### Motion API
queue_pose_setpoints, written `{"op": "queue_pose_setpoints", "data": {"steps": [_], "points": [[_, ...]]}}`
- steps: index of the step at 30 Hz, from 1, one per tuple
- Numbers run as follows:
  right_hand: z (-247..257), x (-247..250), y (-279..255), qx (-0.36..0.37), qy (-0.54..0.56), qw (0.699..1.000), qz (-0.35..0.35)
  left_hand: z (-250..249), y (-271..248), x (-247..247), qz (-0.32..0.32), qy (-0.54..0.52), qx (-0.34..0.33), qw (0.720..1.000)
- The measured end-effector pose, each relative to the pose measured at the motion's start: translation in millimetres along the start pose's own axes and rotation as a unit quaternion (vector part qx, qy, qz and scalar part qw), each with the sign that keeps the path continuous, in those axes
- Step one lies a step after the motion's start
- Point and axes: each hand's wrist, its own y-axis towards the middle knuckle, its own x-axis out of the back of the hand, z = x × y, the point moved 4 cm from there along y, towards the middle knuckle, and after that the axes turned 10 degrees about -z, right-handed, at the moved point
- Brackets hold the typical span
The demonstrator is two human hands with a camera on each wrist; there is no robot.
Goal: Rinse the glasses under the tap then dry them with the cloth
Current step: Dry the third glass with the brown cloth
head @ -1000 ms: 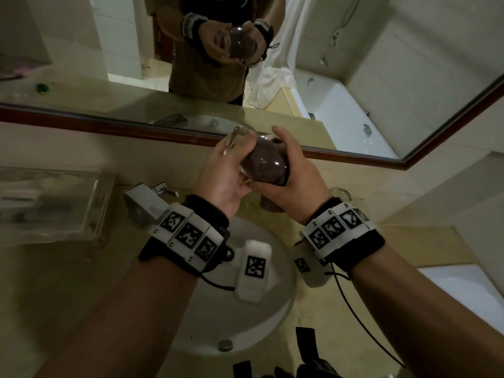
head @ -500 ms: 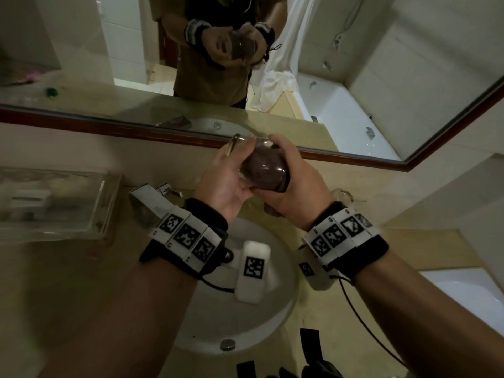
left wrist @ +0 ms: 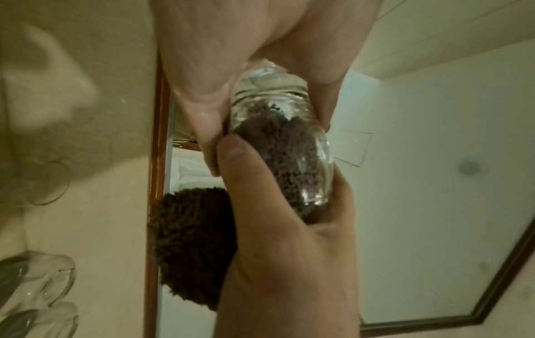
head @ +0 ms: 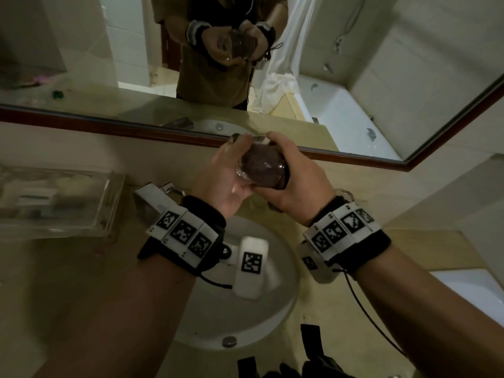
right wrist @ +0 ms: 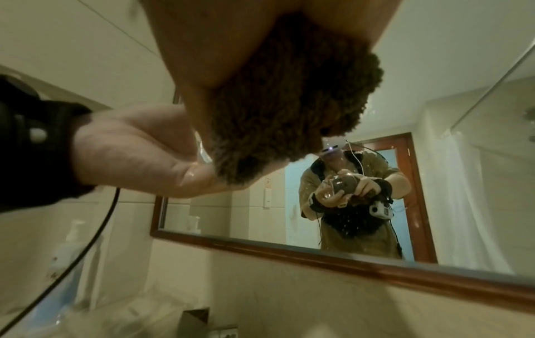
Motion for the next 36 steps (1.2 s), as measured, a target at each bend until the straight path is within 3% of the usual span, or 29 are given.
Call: {"op": "queue_pose_setpoints", "data": {"steps": [3,6,8,11,13,15,18,21,23,25,28,29,31,34,36], "points": [[-2.7,-3.4,-0.5,-0.065,0.071,0.995,-0.001,-3.0,0.7,1.5,-0.011,0.004,-0.022,1.0],[-14.7,-10.3,3.3,-0.199,0.276,0.94,0.018,-7.3,-2.7,1.2,-0.017,0.022,-0.042,0.999],[-19.2,-12.3,6.2,-0.221,0.317,0.922,0.038,-7.1,-4.3,0.3,-0.012,0.029,-0.053,0.998],[-14.0,-5.8,4.0,-0.161,0.229,0.96,0.019,-2.9,-5.7,0.8,0.003,0.019,-0.025,1.0],[-5.8,-0.2,1.2,-0.059,0.088,0.994,0.01,1.8,-8.3,-1.4,0.021,0.032,0.011,0.999],[-1.1,1.0,-1.7,0.015,-0.006,1.0,0.005,4.8,-8.6,-1.5,0.017,0.04,0.03,0.999],[-7.3,-3.3,-1.5,-0.03,0.065,0.997,0.015,6.4,-8.0,1.8,-0.01,0.051,0.018,0.999],[-23.6,-12.5,2.9,-0.173,0.255,0.95,0.049,8.6,-6.0,8.5,-0.027,0.076,-0.019,0.997],[-29.8,-16.0,3.7,-0.208,0.282,0.934,0.067,11.1,-6.5,11.2,-0.018,0.068,-0.013,0.997],[-24.9,-12.1,1.6,-0.177,0.231,0.955,0.053,11.9,-8.3,10.6,0.009,0.044,0.009,0.999],[-9.2,-1.4,-2.1,-0.036,0.062,0.997,0.042,11.7,-9.5,9.9,0.005,0.042,0.04,0.998],[-4.5,0.4,-3.7,0.01,0.009,0.999,0.035,11.3,-9.3,9.2,-0.002,0.045,0.043,0.998],[-2.1,-0.5,-7.2,0.025,-0.009,0.999,0.018,9.4,-7.8,7.5,-0.006,0.053,0.027,0.998],[-16.3,-11.3,-2.7,-0.11,0.152,0.982,0.033,7.0,-5.7,10.9,-0.017,0.065,-0.016,0.998],[-28.8,-19.8,1.8,-0.209,0.305,0.926,0.082,8.6,-5.9,14.4,-0.02,0.081,-0.034,0.996]]}}
